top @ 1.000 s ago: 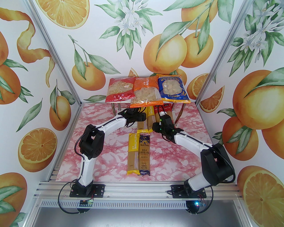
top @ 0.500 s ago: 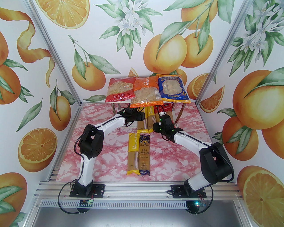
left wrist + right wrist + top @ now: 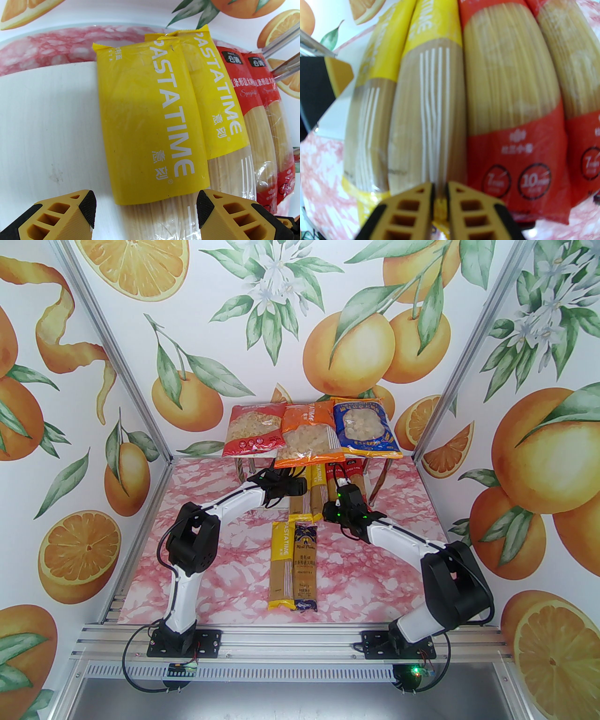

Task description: Place and organize the pasta boxes and bags onto the shelf

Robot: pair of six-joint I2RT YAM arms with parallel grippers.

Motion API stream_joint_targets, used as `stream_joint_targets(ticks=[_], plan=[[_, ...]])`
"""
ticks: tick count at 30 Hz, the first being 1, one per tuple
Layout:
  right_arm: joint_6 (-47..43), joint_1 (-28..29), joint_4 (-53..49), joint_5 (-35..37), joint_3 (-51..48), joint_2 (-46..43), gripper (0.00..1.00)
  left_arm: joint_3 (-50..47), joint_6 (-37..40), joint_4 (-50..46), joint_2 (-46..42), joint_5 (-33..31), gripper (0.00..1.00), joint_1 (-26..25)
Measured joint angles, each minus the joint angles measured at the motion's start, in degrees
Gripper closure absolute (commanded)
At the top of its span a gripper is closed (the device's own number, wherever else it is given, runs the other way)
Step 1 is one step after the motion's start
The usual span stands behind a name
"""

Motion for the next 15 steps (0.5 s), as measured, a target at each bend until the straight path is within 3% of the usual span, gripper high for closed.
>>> stream_joint_targets(ticks=[15], plan=[[1.9,1.0,0.8,-0.2,-1.5,-1.1,0.84,0.2,0.0,0.1,2.3,0.1,0.26,0.0]])
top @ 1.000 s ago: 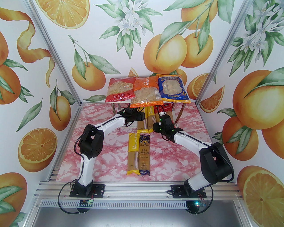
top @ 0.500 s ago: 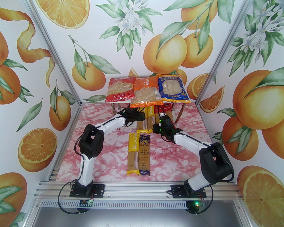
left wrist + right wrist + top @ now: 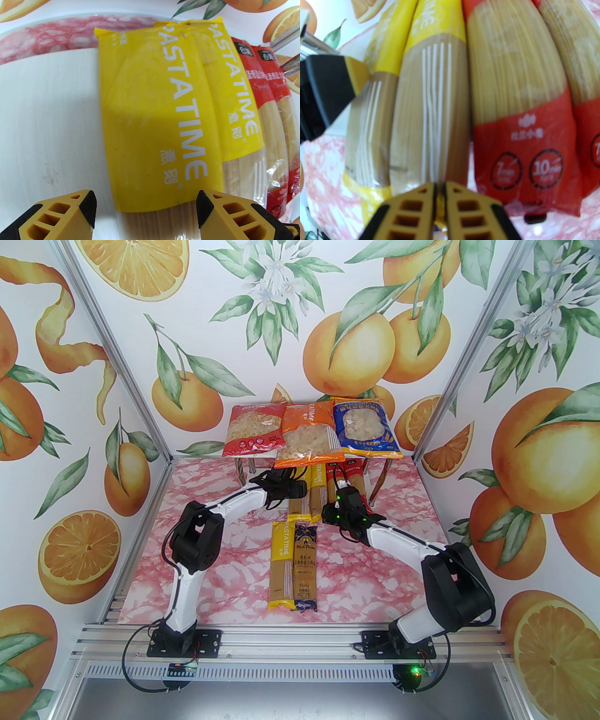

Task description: Place and organize the pasta boxes and bags onto the shelf

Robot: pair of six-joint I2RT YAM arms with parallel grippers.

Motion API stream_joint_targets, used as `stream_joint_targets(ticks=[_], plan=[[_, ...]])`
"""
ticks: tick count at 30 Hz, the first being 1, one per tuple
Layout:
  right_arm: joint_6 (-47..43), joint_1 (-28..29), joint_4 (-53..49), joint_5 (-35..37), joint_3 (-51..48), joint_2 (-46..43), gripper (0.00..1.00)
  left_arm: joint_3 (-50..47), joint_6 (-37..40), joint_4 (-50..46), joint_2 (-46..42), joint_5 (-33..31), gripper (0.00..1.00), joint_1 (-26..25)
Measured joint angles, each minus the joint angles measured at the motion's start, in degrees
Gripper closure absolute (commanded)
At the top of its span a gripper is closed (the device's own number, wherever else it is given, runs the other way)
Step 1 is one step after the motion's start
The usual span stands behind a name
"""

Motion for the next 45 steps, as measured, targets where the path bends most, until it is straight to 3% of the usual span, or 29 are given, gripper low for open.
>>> stream_joint_targets(ticks=[2,5,8,21,27,31,38,45], plan=[[0.0,0.1,-0.3,0.0,0.0,-0.1,0.78,0.2,0.0,0.0,0.2,0.1,0.27,0.0],[0.1,0.1,-1.4,0.0,0.0,-0.3,0.55,0.5,0.0,0.0,0.3,0.1,0.27,0.0],[-0.3,0.5,-2.5,0.3,0.0,-1.2,0.48,0.6,0.0,0.0,0.3,0.1,0.26,0.0],[-3.7,0.0,-6.2,1.6,0.0,-12.9,0.39,-4.5,3.3,3.7,-4.1,-1.7,0.24,-0.4],[-5.6,0.0,-10.3,3.3,-0.5,-21.2,0.36,-14.2,5.5,5.7,-15.1,-4.5,0.22,-4.3],[-6.7,0.0,-14.9,5.7,-3.1,-28.5,0.35,-24.9,5.8,4.4,-26.3,-8.1,0.20,-10.8],[-7.1,0.0,-23.3,9.1,-8.8,-39.7,0.32,-41.3,-1.9,-1.7,-45.3,-12.5,0.12,-18.6],[-6.4,0.0,-25.9,9.5,-10.3,-41.0,0.31,-51.4,-11.5,-3.7,-47.7,-11.0,0.00,-23.2]])
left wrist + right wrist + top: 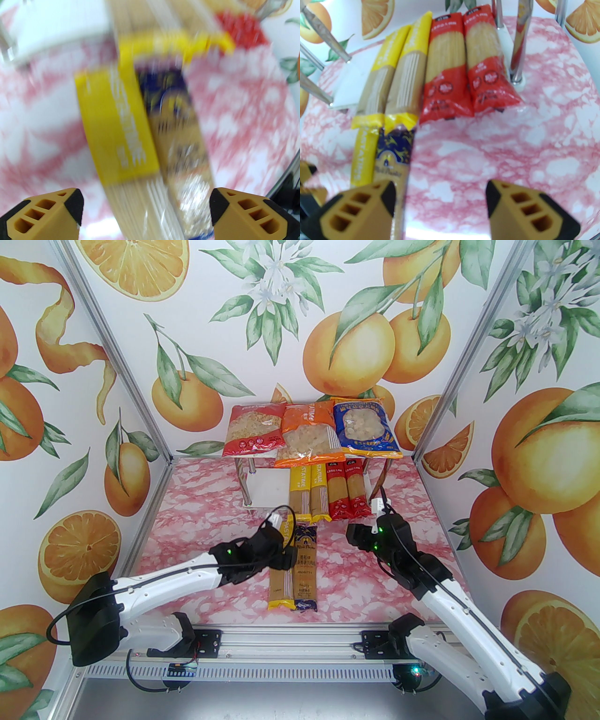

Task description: Place and organize the pasta boxes and bags onto the shelf

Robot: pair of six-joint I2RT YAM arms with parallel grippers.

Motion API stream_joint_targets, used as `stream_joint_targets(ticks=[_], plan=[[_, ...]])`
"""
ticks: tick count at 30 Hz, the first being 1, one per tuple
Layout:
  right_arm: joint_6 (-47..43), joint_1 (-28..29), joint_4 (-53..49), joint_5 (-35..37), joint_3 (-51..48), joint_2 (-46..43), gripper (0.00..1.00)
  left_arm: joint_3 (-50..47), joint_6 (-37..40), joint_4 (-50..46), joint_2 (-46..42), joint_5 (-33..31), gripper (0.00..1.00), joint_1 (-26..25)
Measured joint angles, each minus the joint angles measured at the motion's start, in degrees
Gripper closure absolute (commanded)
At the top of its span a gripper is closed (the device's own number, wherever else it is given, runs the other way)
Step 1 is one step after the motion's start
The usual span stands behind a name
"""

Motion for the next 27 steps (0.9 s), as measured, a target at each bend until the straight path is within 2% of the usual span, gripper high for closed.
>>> stream_joint_targets(ticks=[7,15,24,27], plan=[[0.7,0.0,-0.5,0.0,0.0,1.0,0.30,-6.5,-6.4,3.2,0.8,4.1,0.00,-0.1],[1.6,0.0,-0.4,0.0,0.0,1.0,0.29,-6.5,-7.8,5.7,6.1,7.3,0.00,-0.1],[1.9,0.0,-0.8,0.0,-1.1,-1.5,0.27,-4.1,-7.9,4.0,11.0,9.1,0.00,-0.1],[1.9,0.0,-0.9,0.0,-1.3,-1.7,0.27,-2.7,-7.9,2.5,12.2,9.1,0.04,-0.1]])
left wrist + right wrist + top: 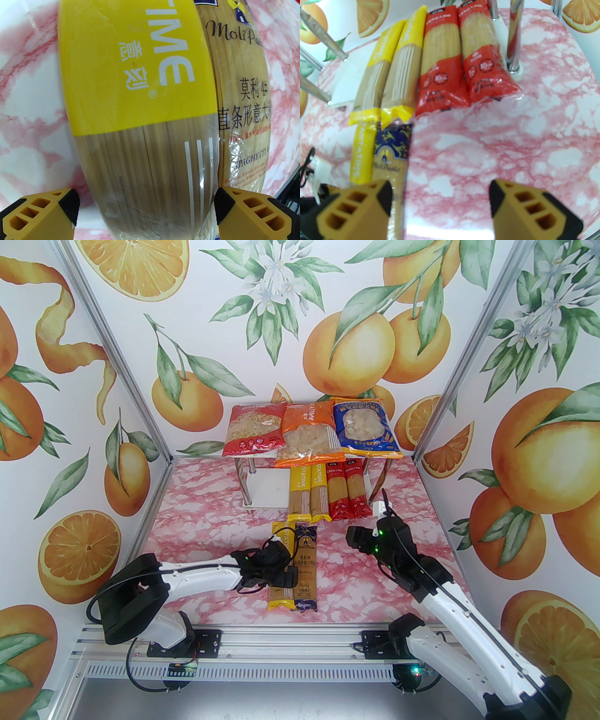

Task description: Place and organize the pasta boxes and bags onto the shelf

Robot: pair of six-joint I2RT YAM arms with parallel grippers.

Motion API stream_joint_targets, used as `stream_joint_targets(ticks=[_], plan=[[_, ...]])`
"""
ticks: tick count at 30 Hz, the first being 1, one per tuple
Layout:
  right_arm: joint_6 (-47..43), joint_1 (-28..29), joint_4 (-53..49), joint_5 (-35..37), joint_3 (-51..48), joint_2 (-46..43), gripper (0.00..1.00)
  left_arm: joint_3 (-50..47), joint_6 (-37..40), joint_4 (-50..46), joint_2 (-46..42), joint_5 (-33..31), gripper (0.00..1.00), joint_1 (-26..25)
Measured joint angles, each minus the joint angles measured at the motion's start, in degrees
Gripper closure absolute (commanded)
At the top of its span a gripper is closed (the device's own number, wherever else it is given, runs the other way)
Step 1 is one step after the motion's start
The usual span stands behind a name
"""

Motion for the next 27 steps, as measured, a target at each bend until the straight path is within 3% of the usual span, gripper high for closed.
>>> stream_joint_targets(ticks=[4,6,11,15,17,25,27], plan=[[0.0,0.0,0.0,0.0,0.0,0.0,0.27,0.7,0.0,-1.1,0.6,0.0,0.09,0.0],[0.0,0.0,0.0,0.0,-0.1,0.0,0.27,0.8,0.1,-1.3,0.6,-0.1,0.29,0.0],[0.2,0.0,0.0,0.0,-0.3,0.0,0.27,0.6,0.6,-0.1,0.9,1.3,0.35,0.2],[0.4,0.0,0.1,0.0,-0.5,0.0,0.27,0.1,0.9,0.3,0.3,1.5,0.54,0.3],[0.5,0.0,0.1,0.0,-0.7,0.0,0.27,-0.1,1.2,0.5,-0.3,1.5,0.57,0.3],[0.6,0.0,0.1,0.0,-0.9,0.0,0.26,-1.6,1.6,0.0,-4.6,1.9,1.00,0.7],[0.8,0.0,0.2,0.0,-1.0,0.0,0.27,-2.6,2.1,-0.3,-6.4,2.1,1.00,0.8]])
